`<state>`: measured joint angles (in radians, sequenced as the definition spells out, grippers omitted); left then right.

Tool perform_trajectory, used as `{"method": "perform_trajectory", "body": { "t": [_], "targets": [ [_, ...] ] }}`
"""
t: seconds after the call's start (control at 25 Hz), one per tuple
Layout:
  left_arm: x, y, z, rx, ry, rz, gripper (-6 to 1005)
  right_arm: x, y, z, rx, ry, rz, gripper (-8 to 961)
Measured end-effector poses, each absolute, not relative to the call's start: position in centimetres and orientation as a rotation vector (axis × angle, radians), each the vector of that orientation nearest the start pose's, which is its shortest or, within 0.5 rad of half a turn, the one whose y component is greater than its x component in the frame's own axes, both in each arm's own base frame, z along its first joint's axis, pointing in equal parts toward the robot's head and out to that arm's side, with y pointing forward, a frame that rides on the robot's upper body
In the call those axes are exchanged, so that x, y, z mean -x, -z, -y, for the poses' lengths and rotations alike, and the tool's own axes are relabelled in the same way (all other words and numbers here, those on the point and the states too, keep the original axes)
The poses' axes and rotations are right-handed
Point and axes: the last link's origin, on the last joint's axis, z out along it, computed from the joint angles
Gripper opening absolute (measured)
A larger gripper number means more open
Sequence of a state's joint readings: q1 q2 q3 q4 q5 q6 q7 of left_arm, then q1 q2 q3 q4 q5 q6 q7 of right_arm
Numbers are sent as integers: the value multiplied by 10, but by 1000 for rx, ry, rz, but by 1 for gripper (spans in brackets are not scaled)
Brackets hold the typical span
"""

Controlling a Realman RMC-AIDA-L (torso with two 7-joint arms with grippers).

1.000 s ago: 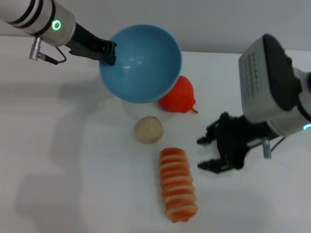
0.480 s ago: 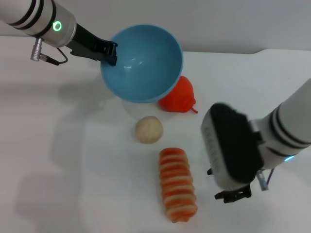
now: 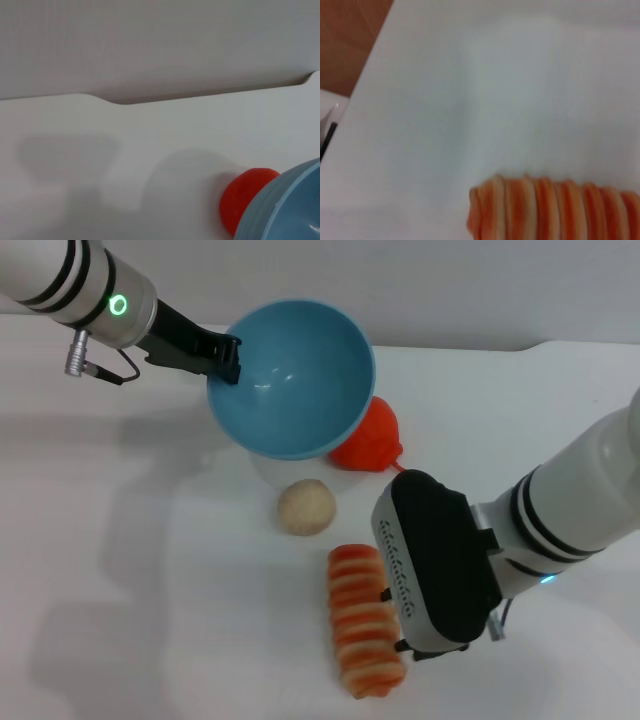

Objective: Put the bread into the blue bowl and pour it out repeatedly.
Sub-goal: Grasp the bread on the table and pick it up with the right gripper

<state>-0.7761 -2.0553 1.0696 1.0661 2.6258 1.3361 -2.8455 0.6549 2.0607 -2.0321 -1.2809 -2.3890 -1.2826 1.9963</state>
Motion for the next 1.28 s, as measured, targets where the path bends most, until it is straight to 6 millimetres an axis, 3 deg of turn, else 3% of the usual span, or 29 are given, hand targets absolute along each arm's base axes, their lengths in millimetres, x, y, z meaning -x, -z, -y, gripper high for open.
{"method": "perform_trajectory", "body": {
  "t": [0.84, 1.08, 1.28],
  "targets": [
    [189, -25, -425, 2178, -80, 1428, 13, -171, 156, -300, 3059, 619, 340, 534],
    [189, -25, -425, 2177, -80, 1428, 13, -172, 157, -302, 3044, 593, 311, 395],
    [189, -25, -425, 2177, -80, 1427, 13, -167, 152, -301, 3070, 544, 256, 348]
  ]
}}
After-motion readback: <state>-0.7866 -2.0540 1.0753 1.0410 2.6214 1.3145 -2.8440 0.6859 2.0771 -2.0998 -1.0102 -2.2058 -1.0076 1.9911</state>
